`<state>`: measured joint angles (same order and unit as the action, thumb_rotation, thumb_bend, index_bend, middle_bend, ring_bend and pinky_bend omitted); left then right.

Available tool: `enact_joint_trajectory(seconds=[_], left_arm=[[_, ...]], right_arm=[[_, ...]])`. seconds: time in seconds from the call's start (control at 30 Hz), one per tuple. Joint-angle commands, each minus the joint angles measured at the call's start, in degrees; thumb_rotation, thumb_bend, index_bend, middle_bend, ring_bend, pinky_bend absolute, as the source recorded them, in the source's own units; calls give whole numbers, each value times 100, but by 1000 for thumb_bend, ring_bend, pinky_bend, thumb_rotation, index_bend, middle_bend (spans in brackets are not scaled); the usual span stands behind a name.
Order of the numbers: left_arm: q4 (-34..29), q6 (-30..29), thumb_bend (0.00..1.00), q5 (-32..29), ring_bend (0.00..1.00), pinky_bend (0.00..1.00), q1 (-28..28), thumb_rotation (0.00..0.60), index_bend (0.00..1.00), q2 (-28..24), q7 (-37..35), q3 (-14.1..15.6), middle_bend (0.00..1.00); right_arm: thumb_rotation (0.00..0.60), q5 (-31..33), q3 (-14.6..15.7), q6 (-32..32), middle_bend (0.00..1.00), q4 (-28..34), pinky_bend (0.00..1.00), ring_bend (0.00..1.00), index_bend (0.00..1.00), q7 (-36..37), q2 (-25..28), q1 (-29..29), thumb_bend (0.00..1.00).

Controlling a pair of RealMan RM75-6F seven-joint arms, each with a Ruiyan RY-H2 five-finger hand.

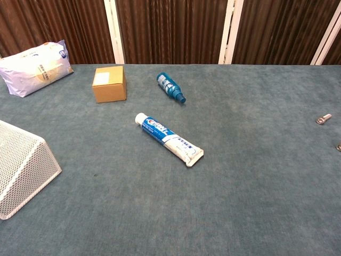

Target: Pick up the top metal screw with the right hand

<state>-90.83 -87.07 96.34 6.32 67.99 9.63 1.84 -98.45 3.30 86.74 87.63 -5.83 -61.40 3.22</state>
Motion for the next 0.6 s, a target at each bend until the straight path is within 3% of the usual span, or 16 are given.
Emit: enact_joint_trajectory(seconds=[0.03, 0.23, 0.3, 0.4, 0.53, 0.6], left_arm=[[5, 0, 474, 5, 0, 74, -1, 600, 0, 1, -5, 4, 0], [13, 49, 473, -30, 0, 74, 19, 600, 0, 4, -29, -3, 0], [37, 76, 473, -35, 0, 74, 44, 600, 0, 12, -45, -17, 0], [134, 123, 473, -99, 0, 74, 86, 600, 0, 51, -130, -67, 0], [217, 269, 473, -324, 0, 73, 144, 600, 0, 105, -117, -163, 0], [223, 336, 473, -403, 0, 74, 165, 600, 0, 128, -72, -185, 0]], right_arm=[[600, 28, -9, -26, 0, 2, 100, 0, 0, 1, 1, 8, 335], [600, 269, -130, -321, 0, -121, 100, 0, 0, 147, -43, 168, 335], [600, 383, -229, -567, 0, -369, 100, 0, 0, 495, -137, 356, 335], [600, 278, -286, -908, 0, -1168, 100, 0, 34, 1427, -434, 729, 335], [600, -92, -131, -1139, 0, -2561, 99, 0, 207, 2891, -982, 1152, 335], [600, -173, -68, -1145, 0, -3157, 98, 0, 318, 3230, -1224, 1232, 335]])
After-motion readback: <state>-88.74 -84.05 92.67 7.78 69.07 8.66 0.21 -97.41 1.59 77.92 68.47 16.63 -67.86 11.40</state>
